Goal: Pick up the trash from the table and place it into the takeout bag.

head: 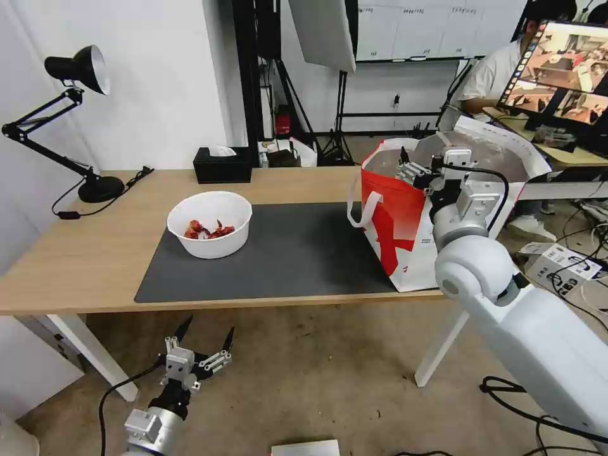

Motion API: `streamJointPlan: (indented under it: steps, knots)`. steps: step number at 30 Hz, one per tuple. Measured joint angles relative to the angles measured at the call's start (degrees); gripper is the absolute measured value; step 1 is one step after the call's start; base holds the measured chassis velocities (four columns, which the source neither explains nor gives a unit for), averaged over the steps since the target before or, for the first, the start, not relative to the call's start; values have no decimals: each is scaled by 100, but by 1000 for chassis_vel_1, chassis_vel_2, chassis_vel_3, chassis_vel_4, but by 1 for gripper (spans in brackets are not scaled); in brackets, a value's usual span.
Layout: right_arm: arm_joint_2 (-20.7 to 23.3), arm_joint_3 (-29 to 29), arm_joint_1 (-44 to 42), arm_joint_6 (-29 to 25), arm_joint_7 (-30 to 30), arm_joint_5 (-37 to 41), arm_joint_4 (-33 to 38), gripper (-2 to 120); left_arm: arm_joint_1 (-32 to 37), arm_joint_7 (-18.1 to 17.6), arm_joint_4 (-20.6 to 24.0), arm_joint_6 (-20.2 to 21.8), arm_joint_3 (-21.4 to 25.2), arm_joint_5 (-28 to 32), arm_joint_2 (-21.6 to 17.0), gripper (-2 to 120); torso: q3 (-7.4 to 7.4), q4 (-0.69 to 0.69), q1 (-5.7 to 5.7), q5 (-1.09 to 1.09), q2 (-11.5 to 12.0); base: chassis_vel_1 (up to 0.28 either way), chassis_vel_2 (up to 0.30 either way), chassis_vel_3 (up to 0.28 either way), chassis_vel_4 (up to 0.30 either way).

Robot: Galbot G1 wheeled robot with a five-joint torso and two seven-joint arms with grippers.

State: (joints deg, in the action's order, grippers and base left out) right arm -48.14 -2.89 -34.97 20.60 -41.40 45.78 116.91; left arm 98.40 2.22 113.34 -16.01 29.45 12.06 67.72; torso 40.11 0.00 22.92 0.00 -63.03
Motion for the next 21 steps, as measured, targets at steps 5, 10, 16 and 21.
streamJointPlan:
  steps: [5, 10, 16, 21]
  knots:
    - [133, 95, 350, 448, -91, 359, 30, 100, -15, 1, -3, 0, 1, 2, -12, 100, 0, 0, 0, 0, 0, 0, 0, 0, 0]
    - [161, 129, 465, 632, -119, 483, 51, 100, -15, 1, -3, 0, 7, 5, -13, 100, 0, 0, 0, 0, 0, 0, 0, 0, 0]
    - [203, 150, 528, 976, -162, 661, 92, 100, -8, 2, 2, -1, 22, 10, -16, 100, 0, 0, 0, 1, 0, 0, 0, 0, 0]
    - [317, 111, 697, 1472, -253, 1186, 198, 100, -5, 3, 17, -2, 22, 10, -16, 100, 0, 0, 0, 1, 0, 0, 0, 0, 0]
